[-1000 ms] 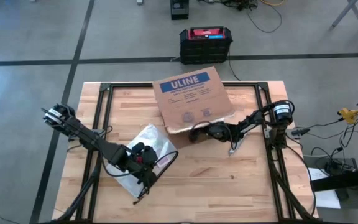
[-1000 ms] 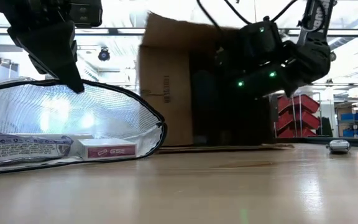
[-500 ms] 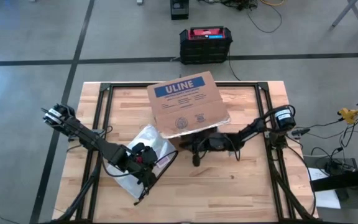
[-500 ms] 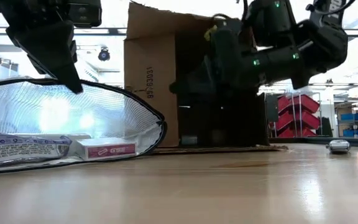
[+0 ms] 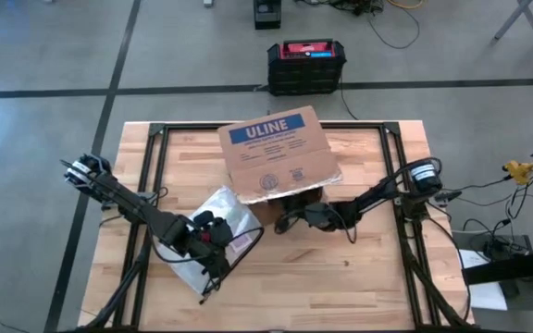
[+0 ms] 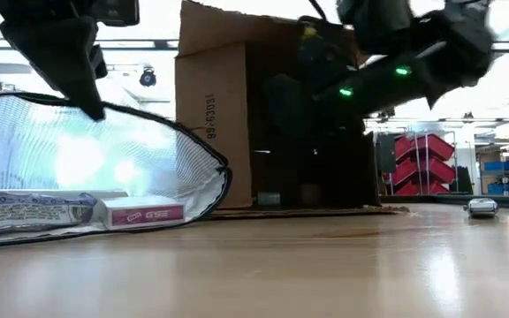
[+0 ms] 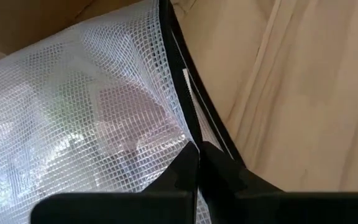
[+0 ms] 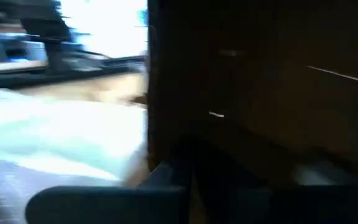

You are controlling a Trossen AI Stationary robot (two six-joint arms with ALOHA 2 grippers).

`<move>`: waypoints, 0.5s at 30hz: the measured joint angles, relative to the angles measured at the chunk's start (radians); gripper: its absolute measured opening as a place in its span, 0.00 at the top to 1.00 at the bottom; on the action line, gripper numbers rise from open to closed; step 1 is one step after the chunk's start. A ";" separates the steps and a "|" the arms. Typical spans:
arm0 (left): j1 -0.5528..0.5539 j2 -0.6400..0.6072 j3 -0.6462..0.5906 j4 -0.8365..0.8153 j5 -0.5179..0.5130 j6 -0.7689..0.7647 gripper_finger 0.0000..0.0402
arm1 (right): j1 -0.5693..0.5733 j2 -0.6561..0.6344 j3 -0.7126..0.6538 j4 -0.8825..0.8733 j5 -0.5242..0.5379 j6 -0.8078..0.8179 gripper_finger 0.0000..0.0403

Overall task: Unpack boxes
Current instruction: Put the blue charger adapter into the white zip bag

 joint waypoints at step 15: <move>-0.002 -0.010 0.005 -0.102 0.074 -0.105 1.00 | 0.070 0.106 0.145 -0.250 -0.091 0.100 1.00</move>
